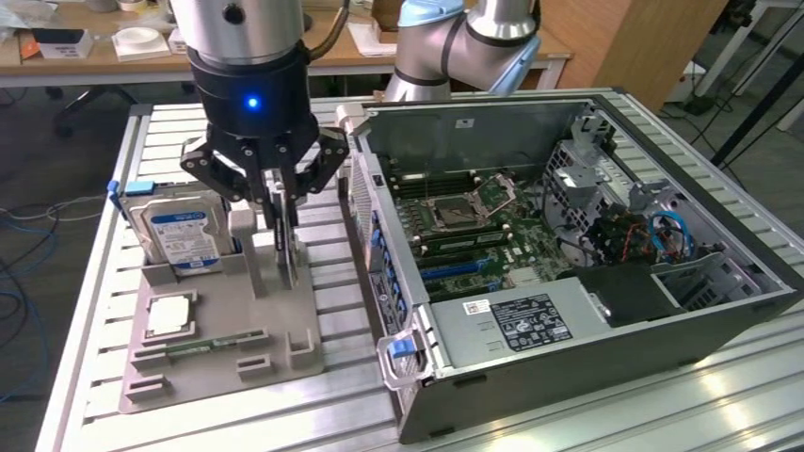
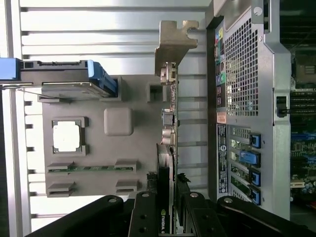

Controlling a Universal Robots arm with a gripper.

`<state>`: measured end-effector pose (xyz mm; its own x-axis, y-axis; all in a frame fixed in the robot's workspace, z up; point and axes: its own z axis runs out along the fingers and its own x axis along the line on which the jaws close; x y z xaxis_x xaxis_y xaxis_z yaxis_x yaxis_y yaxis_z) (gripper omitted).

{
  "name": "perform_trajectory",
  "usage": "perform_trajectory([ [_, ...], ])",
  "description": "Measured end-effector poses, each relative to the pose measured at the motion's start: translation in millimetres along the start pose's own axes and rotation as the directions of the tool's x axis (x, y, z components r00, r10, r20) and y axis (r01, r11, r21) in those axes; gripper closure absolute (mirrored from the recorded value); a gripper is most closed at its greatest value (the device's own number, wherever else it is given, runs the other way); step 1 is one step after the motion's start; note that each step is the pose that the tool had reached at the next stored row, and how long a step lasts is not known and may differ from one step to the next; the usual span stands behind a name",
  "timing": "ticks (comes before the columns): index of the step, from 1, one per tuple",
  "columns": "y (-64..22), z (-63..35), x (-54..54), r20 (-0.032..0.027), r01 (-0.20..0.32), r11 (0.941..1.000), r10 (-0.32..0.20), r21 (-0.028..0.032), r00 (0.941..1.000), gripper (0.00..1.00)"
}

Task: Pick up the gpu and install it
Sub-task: 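Pick up the gpu and move the gpu toward the slot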

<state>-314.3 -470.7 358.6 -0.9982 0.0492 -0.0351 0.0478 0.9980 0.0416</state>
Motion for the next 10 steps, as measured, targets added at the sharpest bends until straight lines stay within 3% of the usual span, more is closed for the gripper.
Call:
perform_trajectory([
  [5,1.6,-4.7,0.3,0.0025,-0.005,1.0000,0.005,0.0002,1.0000,0.74],
  [10,2.2,-15.8,0.0,0.0026,-0.006,1.0000,0.006,0.0007,1.0000,0.74],
])
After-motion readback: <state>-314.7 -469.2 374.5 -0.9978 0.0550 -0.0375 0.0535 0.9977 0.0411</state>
